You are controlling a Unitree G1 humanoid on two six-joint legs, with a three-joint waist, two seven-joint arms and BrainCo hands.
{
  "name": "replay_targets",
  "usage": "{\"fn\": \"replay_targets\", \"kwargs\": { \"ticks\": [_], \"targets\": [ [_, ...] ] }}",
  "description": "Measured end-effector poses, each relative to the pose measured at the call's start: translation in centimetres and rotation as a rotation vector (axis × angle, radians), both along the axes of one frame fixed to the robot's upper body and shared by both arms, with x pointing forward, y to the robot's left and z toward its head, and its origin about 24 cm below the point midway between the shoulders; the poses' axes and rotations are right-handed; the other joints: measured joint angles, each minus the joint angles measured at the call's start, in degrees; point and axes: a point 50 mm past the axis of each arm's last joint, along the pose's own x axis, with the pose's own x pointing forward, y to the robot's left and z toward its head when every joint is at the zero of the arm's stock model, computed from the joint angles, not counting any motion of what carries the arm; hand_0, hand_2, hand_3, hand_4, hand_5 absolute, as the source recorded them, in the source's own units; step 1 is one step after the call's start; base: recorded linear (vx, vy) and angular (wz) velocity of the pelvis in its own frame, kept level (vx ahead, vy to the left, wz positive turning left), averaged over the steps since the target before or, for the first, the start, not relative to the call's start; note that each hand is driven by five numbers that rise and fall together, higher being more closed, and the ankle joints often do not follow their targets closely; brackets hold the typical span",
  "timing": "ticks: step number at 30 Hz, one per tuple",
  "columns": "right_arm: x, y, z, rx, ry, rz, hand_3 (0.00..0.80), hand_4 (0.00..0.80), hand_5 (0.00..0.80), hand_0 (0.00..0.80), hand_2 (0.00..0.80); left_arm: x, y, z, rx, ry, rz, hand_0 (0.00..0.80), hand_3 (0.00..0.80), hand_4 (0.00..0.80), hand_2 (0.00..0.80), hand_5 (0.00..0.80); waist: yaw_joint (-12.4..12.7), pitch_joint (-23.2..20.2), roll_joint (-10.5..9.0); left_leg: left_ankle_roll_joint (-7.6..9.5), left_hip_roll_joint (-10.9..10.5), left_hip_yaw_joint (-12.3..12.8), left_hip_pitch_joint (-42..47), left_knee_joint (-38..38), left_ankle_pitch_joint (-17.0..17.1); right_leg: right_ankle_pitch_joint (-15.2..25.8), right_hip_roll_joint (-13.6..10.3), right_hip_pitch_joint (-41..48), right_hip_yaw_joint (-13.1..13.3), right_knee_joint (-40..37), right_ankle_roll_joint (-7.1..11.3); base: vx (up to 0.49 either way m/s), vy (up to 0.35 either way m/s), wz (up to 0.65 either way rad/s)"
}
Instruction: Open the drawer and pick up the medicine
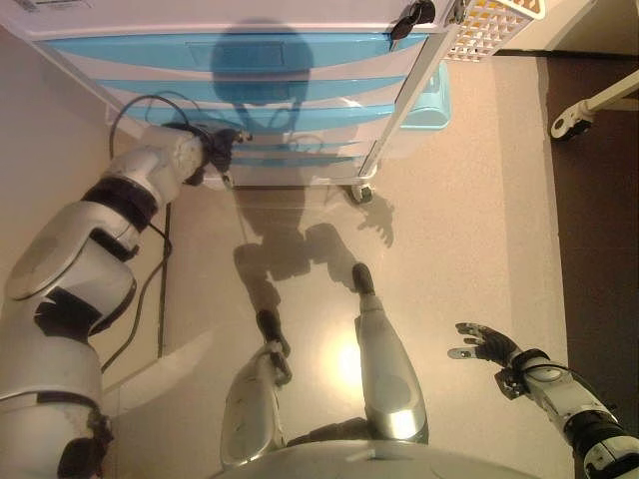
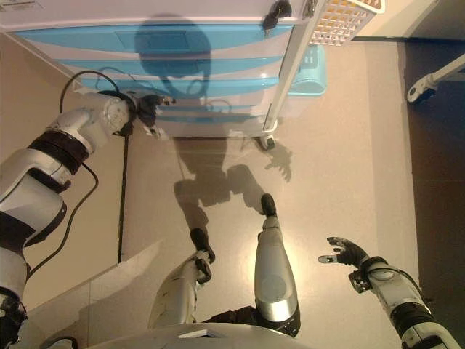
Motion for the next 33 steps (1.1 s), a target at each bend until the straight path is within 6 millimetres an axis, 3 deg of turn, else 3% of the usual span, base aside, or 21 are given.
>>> {"fn": "replay_targets", "kwargs": {
  "ticks": [9, 15, 20, 26, 33],
  "targets": [
    [-0.2, -0.3, -0.2, -0.007, -0.011, -0.010, 0.000, 0.000, 0.000, 0.000, 0.000, 0.1, 0.6, 0.5, -0.002, -0.008, 0.030, 0.000, 0.000, 0.000, 0.000, 0.000, 0.14, -0.08, -0.14, 0.38, 0.38, -0.27, -4.65, 6.04, -2.45, -0.72, -0.34, -3.28, 0.58, 3.58, -0.02, -0.001, 0.023, 0.02],
    [-0.6, -0.2, -0.5, -0.003, -0.002, -0.016, 0.000, 0.000, 0.000, 0.000, 0.000, 0.1, 0.5, 1.2, 0.000, -0.025, 0.031, 0.000, 0.000, 0.000, 0.000, 0.000, 0.15, -0.33, -0.82, 0.93, 1.81, -1.66, -9.87, 14.04, -5.64, -1.29, 0.28, -5.81, 0.75, 6.07, 0.67, 0.025, 0.025, 0.00],
    [-1.5, 1.0, -1.6, 0.043, 0.021, -0.019, 0.000, 0.000, 0.000, 0.000, 0.000, 0.1, 0.7, 1.2, 0.000, -0.024, 0.041, 0.000, 0.000, 0.000, 0.000, 0.000, 0.21, -1.19, -2.60, 1.61, 2.13, -1.79, -11.98, 17.58, -7.36, -1.13, 0.17, -6.55, 0.88, 6.75, 0.56, -0.007, -0.006, 0.00],
    [-1.5, 2.3, -2.1, 0.082, 0.014, -0.010, 0.000, 0.000, 0.000, 0.000, 0.000, 0.1, 1.4, 1.0, -0.009, -0.014, 0.068, 0.000, 0.000, 0.000, 0.000, 0.000, 0.55, -1.29, -3.01, 2.20, 2.23, -2.09, -13.38, 19.97, -8.82, -1.08, 0.02, -6.54, 0.64, 6.60, 0.79, -0.035, -0.054, 0.01],
    [-1.2, 3.6, -2.4, 0.113, 0.004, 0.003, 0.000, 0.000, 0.000, 0.000, 0.000, -0.1, 0.6, 0.8, -0.096, 0.046, 0.023, 0.000, 0.000, 0.000, 0.000, 0.000, 2.62, -1.62, -3.55, 2.18, 2.12, -2.81, -11.63, 18.09, -7.86, -0.60, 0.04, -4.50, -0.57, 5.36, 1.51, -0.068, -0.114, 0.06]
  ]
}}
